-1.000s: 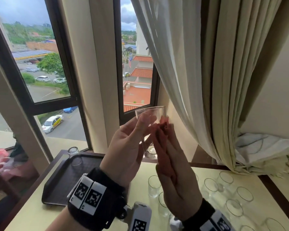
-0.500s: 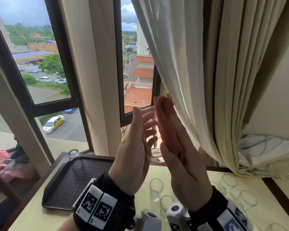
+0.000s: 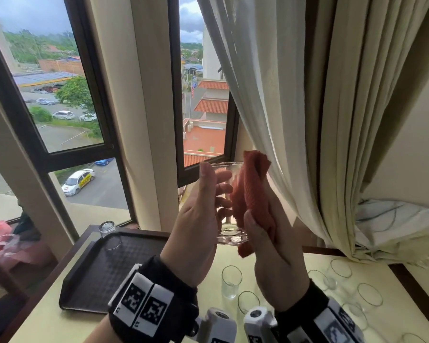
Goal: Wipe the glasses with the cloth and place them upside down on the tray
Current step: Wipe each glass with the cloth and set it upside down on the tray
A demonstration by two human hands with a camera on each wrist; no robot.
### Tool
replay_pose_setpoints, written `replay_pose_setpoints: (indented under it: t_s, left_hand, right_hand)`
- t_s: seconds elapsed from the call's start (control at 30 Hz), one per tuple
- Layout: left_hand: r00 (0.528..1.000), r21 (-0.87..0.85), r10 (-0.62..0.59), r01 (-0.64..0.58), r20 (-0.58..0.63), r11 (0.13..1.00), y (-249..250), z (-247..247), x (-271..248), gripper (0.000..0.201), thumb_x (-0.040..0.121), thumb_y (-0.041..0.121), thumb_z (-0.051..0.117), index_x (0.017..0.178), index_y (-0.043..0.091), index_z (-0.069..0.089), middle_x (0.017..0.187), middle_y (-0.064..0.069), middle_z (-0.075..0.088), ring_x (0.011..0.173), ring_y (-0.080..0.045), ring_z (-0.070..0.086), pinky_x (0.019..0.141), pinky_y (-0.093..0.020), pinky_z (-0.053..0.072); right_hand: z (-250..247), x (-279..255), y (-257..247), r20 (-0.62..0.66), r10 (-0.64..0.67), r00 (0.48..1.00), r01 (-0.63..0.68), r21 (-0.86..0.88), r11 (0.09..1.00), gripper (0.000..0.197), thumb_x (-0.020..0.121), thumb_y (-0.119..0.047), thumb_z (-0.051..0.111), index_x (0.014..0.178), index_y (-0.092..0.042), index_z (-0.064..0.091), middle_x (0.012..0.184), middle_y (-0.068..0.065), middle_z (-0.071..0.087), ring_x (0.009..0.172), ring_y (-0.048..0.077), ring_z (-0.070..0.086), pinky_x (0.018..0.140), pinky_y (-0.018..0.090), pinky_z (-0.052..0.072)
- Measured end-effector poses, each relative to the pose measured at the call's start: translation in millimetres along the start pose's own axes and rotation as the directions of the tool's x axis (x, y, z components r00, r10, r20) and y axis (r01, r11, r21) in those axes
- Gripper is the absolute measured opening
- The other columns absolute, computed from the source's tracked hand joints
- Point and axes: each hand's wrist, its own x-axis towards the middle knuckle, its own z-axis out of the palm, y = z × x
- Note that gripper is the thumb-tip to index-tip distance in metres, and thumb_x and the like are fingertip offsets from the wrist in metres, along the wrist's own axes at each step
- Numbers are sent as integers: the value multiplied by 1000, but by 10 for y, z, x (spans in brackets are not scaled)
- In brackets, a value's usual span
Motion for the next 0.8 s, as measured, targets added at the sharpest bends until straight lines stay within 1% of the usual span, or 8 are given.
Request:
replay_pose_setpoints:
  t_s: [0.07, 0.13, 0.3, 0.4, 0.5, 0.6, 0.67, 0.8]
  left_hand:
    - [1000, 5, 13, -13, -10, 1000, -18, 47, 11, 75, 97, 75, 42, 134, 17, 71, 128, -17, 71, 115, -48, 63, 107, -60, 51]
    - [1000, -21, 11, -12, -16, 1000, -10, 50, 27, 72, 101, 74, 44, 132, 16, 74, 134, -20, 71, 129, -48, 62, 114, -62, 47]
    - [998, -42, -41, 39, -56, 998, 55, -114, 88, 81, 92, 77, 51, 132, 8, 68, 127, -23, 72, 122, -42, 70, 108, -51, 56]
    - [995, 8, -25, 26, -98, 1000, 27, -143, 109, 81, 96, 80, 44, 132, 12, 68, 119, -15, 72, 106, -39, 67, 89, -43, 58]
    - [998, 15, -3, 4, -65, 1000, 7, -103, 75, 79, 98, 76, 40, 131, 11, 71, 124, -27, 68, 96, -32, 63, 83, -41, 54]
    - [999, -3, -14, 14, -50, 1000, -34, -53, 42, 79, 96, 78, 40, 131, 15, 73, 130, -26, 68, 105, -41, 61, 96, -57, 54]
    - [998, -51, -26, 23, -62, 998, -55, -23, 26, 76, 100, 79, 39, 131, 19, 75, 134, -19, 70, 125, -49, 61, 114, -68, 44]
    - [998, -124, -63, 62, -3, 990, 36, -89, 23, 80, 100, 80, 36, 114, 16, 81, 112, -10, 78, 111, -28, 72, 116, -51, 47]
  right_hand:
    - [29, 70, -114, 48, -120, 992, 122, -47, 991, 60, 106, -26, 49, 164, -32, 33, 160, 1, 47, 140, 30, 50, 114, 66, 42]
    - [44, 34, -140, 149, -255, 955, 275, -133, 952, 61, 105, -13, 47, 164, -20, 33, 171, -1, 30, 160, 27, 25, 126, 63, 24]
    - [36, -186, 55, 273, -281, 920, 348, -243, 905, 59, 101, -13, 44, 159, -2, 37, 173, 7, 28, 162, 32, 16, 126, 63, 24]
    - [36, -206, 162, 219, -201, 955, 238, -154, 959, 66, 103, -17, 43, 166, -26, 28, 171, 5, 32, 152, 30, 34, 119, 69, 34]
    - [28, -65, 165, 99, -13, 995, 19, -62, 998, 64, 101, -32, 48, 163, -42, 31, 158, 11, 50, 124, 20, 44, 108, 68, 44]
    - [55, 117, 2, 71, -37, 997, 41, -48, 998, 61, 106, -26, 49, 164, -34, 32, 160, 8, 48, 137, 25, 47, 115, 68, 39]
    - [111, 138, -119, 121, -144, 982, 152, -61, 987, 64, 106, -10, 47, 165, -24, 28, 170, 3, 34, 158, 28, 30, 124, 65, 30]
    - [154, -105, -124, 263, -248, 932, 292, -143, 946, 60, 104, -10, 50, 161, -6, 32, 174, 2, 23, 163, 29, 15, 127, 61, 22]
